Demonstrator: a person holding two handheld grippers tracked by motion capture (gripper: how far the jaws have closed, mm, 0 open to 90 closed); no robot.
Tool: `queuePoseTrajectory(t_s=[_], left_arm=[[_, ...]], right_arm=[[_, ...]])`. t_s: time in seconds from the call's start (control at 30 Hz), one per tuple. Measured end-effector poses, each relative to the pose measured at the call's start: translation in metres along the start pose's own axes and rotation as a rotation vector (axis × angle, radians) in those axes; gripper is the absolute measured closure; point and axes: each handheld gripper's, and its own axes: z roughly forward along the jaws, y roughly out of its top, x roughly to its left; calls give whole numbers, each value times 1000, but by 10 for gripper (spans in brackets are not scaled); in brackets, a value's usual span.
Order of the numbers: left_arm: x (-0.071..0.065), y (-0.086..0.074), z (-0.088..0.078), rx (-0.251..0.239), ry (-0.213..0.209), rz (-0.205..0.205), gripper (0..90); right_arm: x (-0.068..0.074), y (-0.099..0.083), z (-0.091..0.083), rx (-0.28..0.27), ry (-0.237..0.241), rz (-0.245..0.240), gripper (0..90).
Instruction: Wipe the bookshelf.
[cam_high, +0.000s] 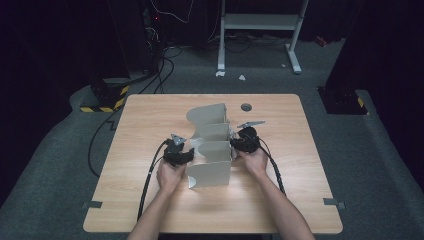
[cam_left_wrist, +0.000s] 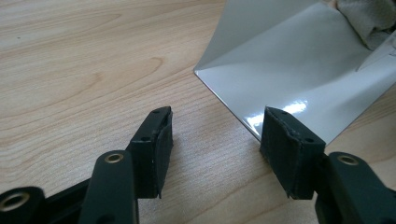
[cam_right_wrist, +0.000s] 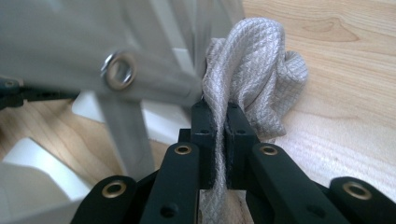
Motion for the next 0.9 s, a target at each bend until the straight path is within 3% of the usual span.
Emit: queuePoseTrajectory(t_s=[0.43,0.9], left_arm=[[-1,0,0,0,7,-1,439],[-1,0,0,0,10,-5,439]], right_arm=[[13,-24,-14,-9,23,-31,851],[24,-59,-43,-6,65,-74,847]])
